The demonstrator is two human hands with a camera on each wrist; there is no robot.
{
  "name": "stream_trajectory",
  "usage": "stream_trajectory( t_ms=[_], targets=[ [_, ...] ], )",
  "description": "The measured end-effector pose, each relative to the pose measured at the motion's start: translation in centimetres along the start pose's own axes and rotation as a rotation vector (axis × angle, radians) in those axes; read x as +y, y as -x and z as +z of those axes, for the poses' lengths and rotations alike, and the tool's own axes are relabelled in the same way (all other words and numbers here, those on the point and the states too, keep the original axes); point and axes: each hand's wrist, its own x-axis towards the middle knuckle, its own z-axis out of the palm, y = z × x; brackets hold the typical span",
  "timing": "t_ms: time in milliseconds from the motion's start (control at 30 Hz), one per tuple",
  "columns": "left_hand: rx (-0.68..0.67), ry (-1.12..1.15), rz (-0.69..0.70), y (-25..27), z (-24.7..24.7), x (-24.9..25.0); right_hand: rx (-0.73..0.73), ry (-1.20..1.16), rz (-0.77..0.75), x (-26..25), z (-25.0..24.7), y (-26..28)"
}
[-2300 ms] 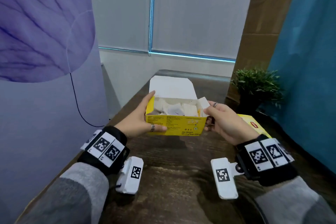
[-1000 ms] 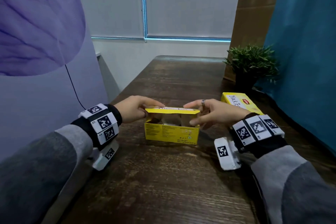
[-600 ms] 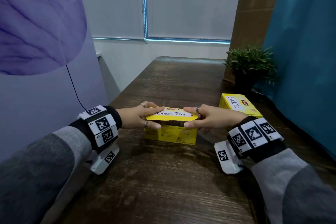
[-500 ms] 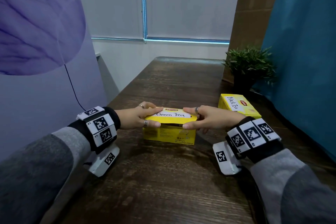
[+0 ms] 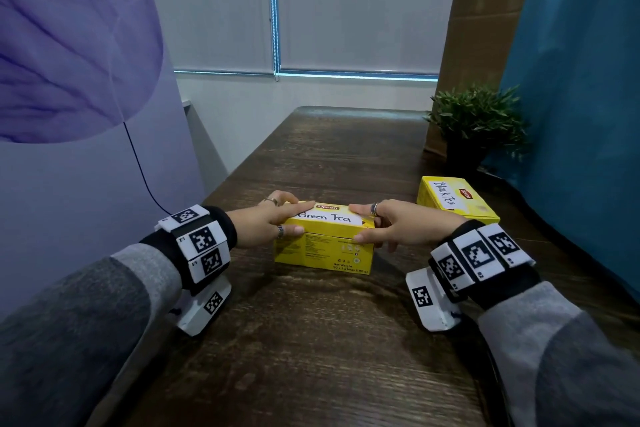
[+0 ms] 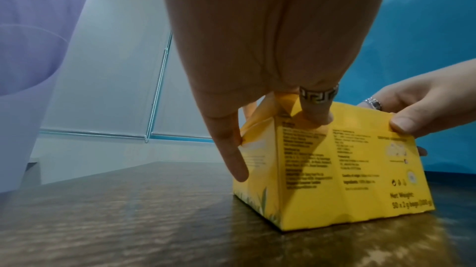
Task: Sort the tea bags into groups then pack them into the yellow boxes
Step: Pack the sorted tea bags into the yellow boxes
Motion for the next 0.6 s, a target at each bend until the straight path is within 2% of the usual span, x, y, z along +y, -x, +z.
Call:
stream_trajectory(
  t_ms=[200,267,400,500,600],
  targets=[
    [0.001,0.045,0.008,0.1,-0.1,0.2,0.011,0.073,0.024,-0.7,-0.1,0.3],
    [-0.008,0.027,-0.01,0.1,0.1,0.1,-0.014,0.173,0.049,-1.0,-0.1,0.5],
    [-0.03,-0.213,-0.111,0.2,1.4,0.1,-0.054,0.382,0.147,-1.2,0.3,0.7],
    [0.032,-0.296,-0.183,-0.1,1.4,0.5,-0.011,0.355,0.129,-1.3,0.2,0.8],
    [0.035,-0.148,-0.154,-0.6,0.9,1.5,0.023,0.248,0.077,-1.3,-0.1,0.9]
  ],
)
